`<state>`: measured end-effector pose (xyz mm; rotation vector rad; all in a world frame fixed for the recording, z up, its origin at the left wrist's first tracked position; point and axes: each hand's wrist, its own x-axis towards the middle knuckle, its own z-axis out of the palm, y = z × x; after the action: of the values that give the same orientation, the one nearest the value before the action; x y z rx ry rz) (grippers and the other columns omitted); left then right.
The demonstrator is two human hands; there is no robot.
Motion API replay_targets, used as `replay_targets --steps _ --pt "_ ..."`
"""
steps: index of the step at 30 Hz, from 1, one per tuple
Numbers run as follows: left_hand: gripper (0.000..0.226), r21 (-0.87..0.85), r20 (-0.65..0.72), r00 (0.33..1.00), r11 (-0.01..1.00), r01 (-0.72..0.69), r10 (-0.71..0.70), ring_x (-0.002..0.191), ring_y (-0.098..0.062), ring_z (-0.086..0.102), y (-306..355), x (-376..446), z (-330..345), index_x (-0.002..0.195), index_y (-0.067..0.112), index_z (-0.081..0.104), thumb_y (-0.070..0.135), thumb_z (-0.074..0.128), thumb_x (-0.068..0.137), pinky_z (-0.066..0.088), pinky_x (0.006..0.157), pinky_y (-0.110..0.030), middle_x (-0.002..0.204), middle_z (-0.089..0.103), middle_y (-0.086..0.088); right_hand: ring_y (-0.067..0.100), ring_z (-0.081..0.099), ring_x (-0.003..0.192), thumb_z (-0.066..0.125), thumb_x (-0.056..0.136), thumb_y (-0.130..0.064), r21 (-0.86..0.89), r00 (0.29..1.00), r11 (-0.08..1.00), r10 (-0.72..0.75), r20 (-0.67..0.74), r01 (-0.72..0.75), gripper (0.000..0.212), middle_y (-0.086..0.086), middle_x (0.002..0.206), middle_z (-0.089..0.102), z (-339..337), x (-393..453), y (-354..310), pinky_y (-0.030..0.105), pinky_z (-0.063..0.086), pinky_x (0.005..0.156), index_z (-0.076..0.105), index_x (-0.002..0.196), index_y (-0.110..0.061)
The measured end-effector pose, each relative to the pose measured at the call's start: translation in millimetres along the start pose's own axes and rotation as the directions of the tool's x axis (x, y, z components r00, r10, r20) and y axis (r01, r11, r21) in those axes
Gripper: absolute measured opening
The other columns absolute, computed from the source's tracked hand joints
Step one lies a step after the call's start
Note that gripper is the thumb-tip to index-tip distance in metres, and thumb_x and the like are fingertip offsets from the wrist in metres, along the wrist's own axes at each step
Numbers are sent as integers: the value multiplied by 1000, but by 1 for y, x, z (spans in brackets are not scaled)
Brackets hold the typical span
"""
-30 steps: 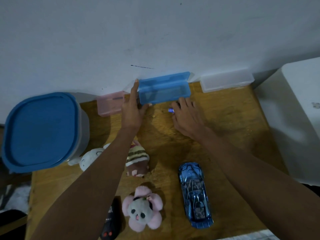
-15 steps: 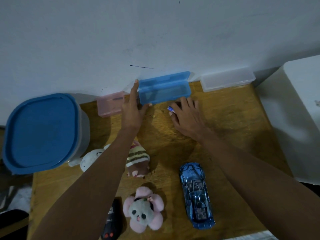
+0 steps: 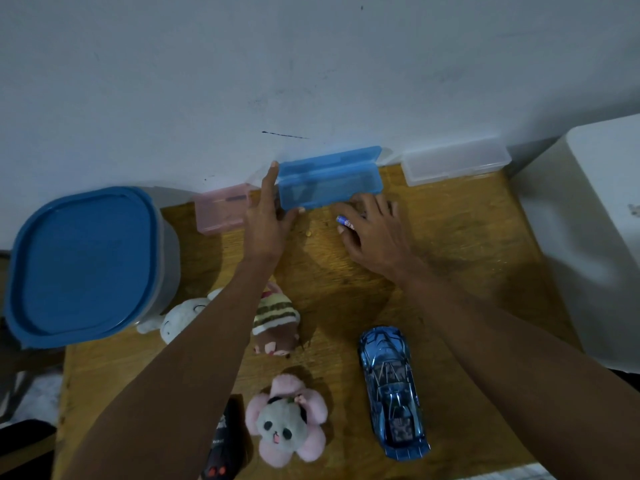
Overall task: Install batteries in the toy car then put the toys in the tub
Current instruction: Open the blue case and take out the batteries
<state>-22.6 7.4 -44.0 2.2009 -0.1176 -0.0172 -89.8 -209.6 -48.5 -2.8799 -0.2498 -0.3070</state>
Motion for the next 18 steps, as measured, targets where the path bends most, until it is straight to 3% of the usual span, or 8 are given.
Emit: replay_targets --steps 3,5,8,14,18 --pt "89 -17 2 1000 1000 -13 13 127 -16 58 2 -1 -1 153 47 20 17 75 89 54 101 -49 141 59 -3 25 48 107 56 95 -42 162 969 969 208 -137 -185 43 11 121 52 -5 10 -1 36 42 86 53 132 -19" --pt "87 -31 -1 1000 999 -9 9 127 -15 59 5 -2 -1 152 44 22 14 74 90 55 100 -47 140 61 -2 20 46 109 58 95 -41 347 884 879 414 -218 -326 50 12 124 48 -13 23 0 28 42 88 48 139 -20" --pt "87 -11 -10 1000 1000 -2 2 127 -16 58 8 -4 1 152 43 21 12 74 90 54 102 -46 139 62 -1 14 49 115 58 98 -40 631 771 645 627 -114 -431 54 9 133 46 -24 43 2 21 42 90 41 147 -25" --pt "90 -15 -13 1000 1000 -21 21 122 -20 60 8 -5 1 153 51 18 18 73 91 56 98 -44 138 57 -4 14 58 105 59 98 -39 695 777 582 627 -54 -422 32 2 114 61 -15 46 9 35 54 89 59 124 -23" --pt "61 22 -57 995 996 -87 88 112 -20 65 4 -6 1 143 22 54 32 77 87 57 98 -40 124 64 -4 15 62 95 67 94 -31 668 800 609 600 -35 -427 19 0 104 68 -6 42 14 41 55 85 70 104 -15"
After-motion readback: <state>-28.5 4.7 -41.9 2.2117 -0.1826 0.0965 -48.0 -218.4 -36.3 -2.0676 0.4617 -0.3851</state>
